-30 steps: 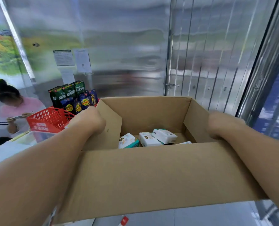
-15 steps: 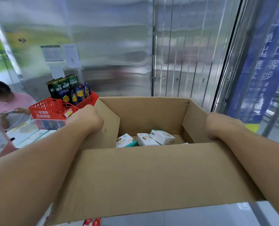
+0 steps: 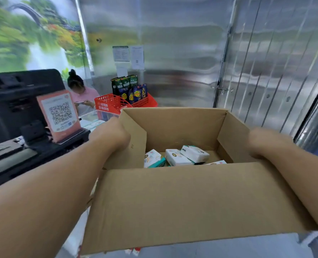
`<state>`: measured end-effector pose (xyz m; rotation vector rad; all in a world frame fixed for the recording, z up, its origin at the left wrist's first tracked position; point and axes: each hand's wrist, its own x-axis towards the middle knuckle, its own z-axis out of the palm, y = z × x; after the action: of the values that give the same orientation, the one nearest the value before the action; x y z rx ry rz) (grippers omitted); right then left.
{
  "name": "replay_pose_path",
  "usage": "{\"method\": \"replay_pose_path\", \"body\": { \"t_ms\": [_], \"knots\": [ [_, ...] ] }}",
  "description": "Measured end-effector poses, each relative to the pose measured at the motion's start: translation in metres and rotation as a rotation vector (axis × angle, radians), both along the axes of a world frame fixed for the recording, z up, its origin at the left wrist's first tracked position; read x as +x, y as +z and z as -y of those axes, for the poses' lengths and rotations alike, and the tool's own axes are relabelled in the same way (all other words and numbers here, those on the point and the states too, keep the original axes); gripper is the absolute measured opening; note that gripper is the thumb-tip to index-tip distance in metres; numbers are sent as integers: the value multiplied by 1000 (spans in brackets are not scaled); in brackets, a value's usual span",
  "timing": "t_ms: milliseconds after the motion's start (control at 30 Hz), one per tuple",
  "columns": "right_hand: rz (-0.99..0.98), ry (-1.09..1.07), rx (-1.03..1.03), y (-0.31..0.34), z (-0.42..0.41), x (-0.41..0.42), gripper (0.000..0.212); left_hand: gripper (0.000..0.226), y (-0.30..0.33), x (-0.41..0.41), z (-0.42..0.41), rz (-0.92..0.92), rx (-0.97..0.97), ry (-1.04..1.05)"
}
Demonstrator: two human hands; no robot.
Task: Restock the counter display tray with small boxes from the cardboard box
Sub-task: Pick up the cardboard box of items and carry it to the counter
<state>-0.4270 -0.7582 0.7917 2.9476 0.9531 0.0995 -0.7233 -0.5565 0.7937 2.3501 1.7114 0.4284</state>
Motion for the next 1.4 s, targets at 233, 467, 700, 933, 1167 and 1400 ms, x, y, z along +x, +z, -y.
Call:
{"method": "replay_pose_path", "body": {
  "t_ms": [233, 467, 700, 933, 1167, 1400],
  "knots": [
    [-35, 171, 30, -12, -72, -25, 13, 10, 8, -59, -20, -36, 59, 137],
    [-51, 234, 1, -15, -136, -25, 10, 15, 5, -73, -47, -21, 48, 244],
    [-57, 376, 16, -17, -219, 39, 6, 15, 3, -32, -84, 18, 25, 334],
    [-46, 539, 94, -23, -332, 144, 4, 26, -8, 52, -128, 155, 35, 478],
    [-60, 552, 73, -19, -414, 209, 14, 39, -3, 117, -176, 240, 5, 519],
    [-47, 527, 36, -12, -475, 229, 21, 25, 7, 153, -251, 228, 92, 547]
  ]
}}
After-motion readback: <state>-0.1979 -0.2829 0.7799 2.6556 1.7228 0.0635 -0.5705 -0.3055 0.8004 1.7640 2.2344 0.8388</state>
